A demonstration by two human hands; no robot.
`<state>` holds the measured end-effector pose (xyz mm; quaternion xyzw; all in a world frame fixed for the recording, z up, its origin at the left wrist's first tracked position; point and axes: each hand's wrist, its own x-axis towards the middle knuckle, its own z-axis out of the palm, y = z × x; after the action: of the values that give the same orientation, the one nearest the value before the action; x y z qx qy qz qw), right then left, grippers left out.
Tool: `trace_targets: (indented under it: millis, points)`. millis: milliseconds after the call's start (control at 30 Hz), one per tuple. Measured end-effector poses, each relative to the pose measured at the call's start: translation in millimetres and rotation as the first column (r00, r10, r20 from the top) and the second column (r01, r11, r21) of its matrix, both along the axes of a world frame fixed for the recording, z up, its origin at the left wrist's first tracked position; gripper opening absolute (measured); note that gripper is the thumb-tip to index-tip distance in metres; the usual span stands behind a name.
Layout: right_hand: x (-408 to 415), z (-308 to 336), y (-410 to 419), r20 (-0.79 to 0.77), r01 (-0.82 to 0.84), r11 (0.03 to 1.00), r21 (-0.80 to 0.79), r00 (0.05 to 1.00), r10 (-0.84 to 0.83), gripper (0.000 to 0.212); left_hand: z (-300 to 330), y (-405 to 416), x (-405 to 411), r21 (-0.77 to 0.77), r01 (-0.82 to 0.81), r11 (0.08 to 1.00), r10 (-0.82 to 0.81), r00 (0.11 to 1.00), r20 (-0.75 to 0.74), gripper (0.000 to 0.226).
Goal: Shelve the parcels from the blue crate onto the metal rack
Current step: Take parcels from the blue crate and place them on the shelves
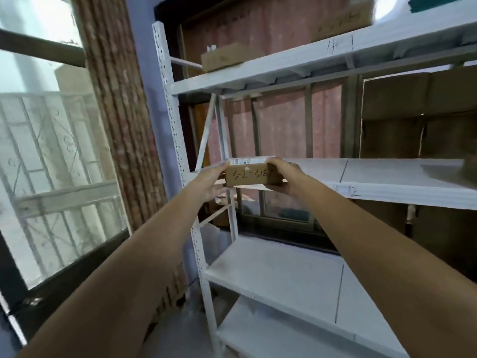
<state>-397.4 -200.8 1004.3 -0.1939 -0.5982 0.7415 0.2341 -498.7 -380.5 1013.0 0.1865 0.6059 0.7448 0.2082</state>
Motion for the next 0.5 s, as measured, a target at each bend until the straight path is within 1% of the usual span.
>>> trace_targets:
  millis: [100, 200, 300, 333, 433, 500]
  points:
    - [-52, 10, 14, -0.033, -0.032, 0.999, 0.035, 0.999, 0.033, 0.047, 10, 13, -56, 0.029, -0.001, 1.0, 0.001, 1.0, 0.012, 0.04]
    - [-99, 15, 26, -0.034, -0.036, 0.997, 0.071, 0.999, 0.039, 0.043, 13, 25, -102, 0.045, 0.005, 0.999, -0.006, 0.999, 0.034, 0.038]
    - [-138, 14, 33, -0.037, -0.025, 0.997, 0.068, 0.999, 0.027, 0.043, 12, 33, -141, 0.028, 0.027, 0.999, -0.028, 0.999, 0.022, 0.04]
    - [-149, 14, 35, -0.032, -0.017, 0.997, 0.071, 0.999, 0.019, 0.045, 12, 36, -154, 0.023, 0.034, 0.999, -0.034, 0.999, 0.016, 0.039]
    - [-181, 11, 43, 0.006, 0.013, 0.994, 0.112, 1.0, -0.014, 0.052, 10, 47, -193, 0.013, 0.058, 0.998, -0.058, 0.998, 0.014, 0.024]
    - [-197, 8, 50, 0.02, 0.067, 0.986, 0.152, 0.997, -0.071, 0.057, 7, 58, -217, 0.002, 0.09, 0.996, -0.09, 0.996, 0.015, 0.02]
